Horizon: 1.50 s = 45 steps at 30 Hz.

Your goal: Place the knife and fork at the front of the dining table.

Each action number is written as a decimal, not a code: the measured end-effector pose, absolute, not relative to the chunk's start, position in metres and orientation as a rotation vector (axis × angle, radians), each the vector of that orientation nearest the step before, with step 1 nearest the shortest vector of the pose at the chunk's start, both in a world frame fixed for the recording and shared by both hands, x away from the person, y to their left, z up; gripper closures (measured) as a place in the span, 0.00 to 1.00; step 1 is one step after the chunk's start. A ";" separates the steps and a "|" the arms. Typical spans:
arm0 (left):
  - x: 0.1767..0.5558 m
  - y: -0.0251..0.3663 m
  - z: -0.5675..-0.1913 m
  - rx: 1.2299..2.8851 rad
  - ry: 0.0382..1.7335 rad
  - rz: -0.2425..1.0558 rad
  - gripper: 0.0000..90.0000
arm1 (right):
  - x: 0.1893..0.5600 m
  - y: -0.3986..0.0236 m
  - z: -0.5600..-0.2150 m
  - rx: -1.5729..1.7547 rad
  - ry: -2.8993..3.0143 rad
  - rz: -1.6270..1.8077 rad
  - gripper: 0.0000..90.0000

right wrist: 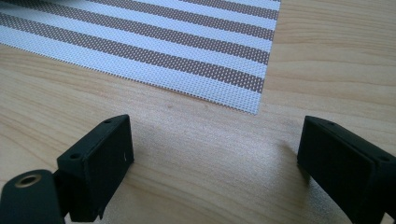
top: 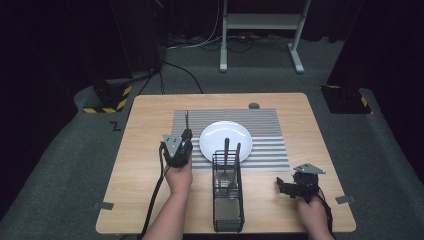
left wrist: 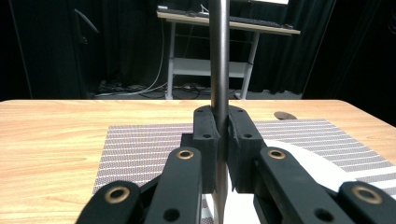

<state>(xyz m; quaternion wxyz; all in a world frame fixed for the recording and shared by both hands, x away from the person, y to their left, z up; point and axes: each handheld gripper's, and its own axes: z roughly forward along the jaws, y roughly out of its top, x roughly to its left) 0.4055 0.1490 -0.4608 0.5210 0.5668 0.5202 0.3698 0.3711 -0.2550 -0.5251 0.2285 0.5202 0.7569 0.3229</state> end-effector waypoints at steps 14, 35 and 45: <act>0.446 0.153 -0.475 1.340 1.386 0.795 0.92 | 0.371 -0.255 -0.525 1.432 2.084 0.889 0.11; 0.485 0.149 -0.491 1.403 1.522 0.688 0.92 | 0.371 -0.255 -0.525 1.428 2.087 0.889 0.11; 0.490 0.152 -0.495 1.416 1.537 0.651 0.92 | 0.371 -0.255 -0.525 1.429 2.087 0.892 0.11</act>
